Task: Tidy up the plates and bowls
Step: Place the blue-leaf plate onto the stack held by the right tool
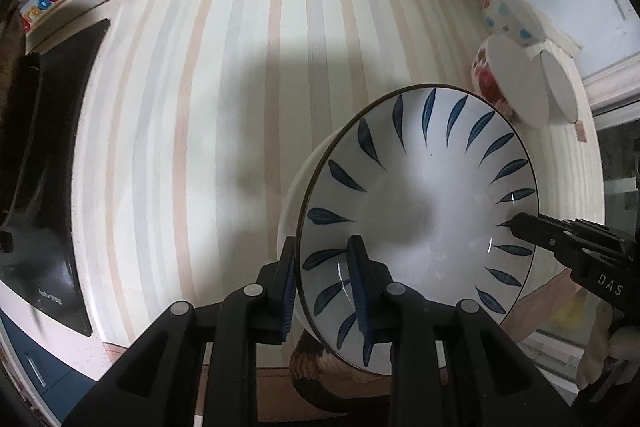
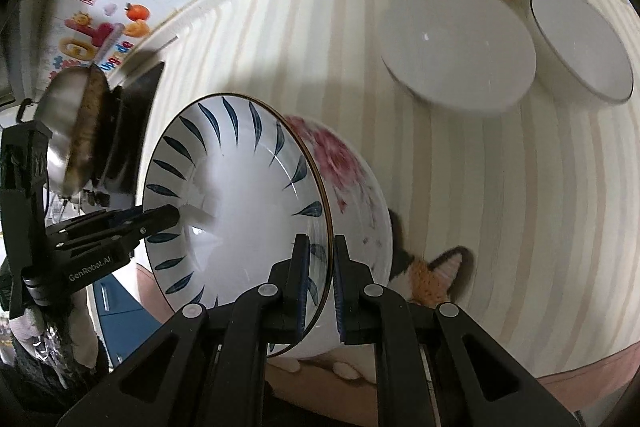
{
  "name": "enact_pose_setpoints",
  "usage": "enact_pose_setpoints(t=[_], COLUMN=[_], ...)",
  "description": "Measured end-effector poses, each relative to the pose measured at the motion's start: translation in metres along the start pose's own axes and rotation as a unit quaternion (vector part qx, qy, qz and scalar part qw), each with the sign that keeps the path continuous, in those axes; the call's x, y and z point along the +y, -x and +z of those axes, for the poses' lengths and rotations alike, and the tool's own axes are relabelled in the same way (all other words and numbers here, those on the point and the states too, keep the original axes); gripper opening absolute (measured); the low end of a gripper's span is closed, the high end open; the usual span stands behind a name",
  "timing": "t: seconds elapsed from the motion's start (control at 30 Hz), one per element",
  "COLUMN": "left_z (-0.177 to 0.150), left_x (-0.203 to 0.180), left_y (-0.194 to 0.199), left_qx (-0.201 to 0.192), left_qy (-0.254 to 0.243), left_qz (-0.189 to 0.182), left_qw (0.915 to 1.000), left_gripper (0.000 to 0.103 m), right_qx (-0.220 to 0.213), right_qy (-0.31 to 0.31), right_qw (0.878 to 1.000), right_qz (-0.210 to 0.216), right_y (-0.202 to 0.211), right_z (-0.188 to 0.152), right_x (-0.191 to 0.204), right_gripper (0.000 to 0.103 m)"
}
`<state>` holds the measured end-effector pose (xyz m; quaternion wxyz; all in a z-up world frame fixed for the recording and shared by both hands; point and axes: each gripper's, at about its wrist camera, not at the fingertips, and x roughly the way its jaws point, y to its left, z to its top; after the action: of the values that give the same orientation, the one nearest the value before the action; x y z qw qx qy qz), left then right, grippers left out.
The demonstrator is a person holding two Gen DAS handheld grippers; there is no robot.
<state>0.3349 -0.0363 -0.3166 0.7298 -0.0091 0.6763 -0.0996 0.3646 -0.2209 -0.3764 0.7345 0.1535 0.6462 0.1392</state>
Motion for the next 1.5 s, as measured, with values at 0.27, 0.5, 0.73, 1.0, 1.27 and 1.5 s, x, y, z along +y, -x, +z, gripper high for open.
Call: enact_pose_setpoints(t=[0.27,0.5,0.73,1.0,1.27,1.5], left_z=[0.003,0.012,0.017,0.014,0.012,0.006], left_x=[-0.005,-0.008,-0.008,0.005,0.004,0.000], left_y=[-0.023,-0.032,-0.033,-0.034,-0.037,-0.032], left_qx=[0.017,0.021,0.017,0.023,0.021,0.015], left_qy=[-0.001,0.002,0.007,0.019,0.021,0.035], left_qz=[0.007,0.009,0.004,-0.008,-0.002,0.013], left_qw=[0.9998,0.9997,0.9998,0.9995,0.9996,0.9992], left_gripper=[0.022,0.023,0.023,0.023,0.023,0.023], right_qx=[0.024,0.019,0.023,0.034,0.048,0.057], right_qy=[-0.023,-0.020,-0.018,-0.043,-0.038,-0.026], right_qw=[0.999,1.000,1.000,0.998,0.998,0.998], right_qz=[-0.001,-0.004,-0.003,0.024,0.022,0.008], right_y=[-0.032,-0.035,-0.034,-0.032,-0.026,-0.023], right_z=[-0.013,-0.012,-0.005,-0.004,0.002,0.006], right_x=[-0.021,-0.024,-0.024,-0.035,-0.033,-0.029], right_gripper=[0.013,0.013,0.016,0.019,0.019,0.019])
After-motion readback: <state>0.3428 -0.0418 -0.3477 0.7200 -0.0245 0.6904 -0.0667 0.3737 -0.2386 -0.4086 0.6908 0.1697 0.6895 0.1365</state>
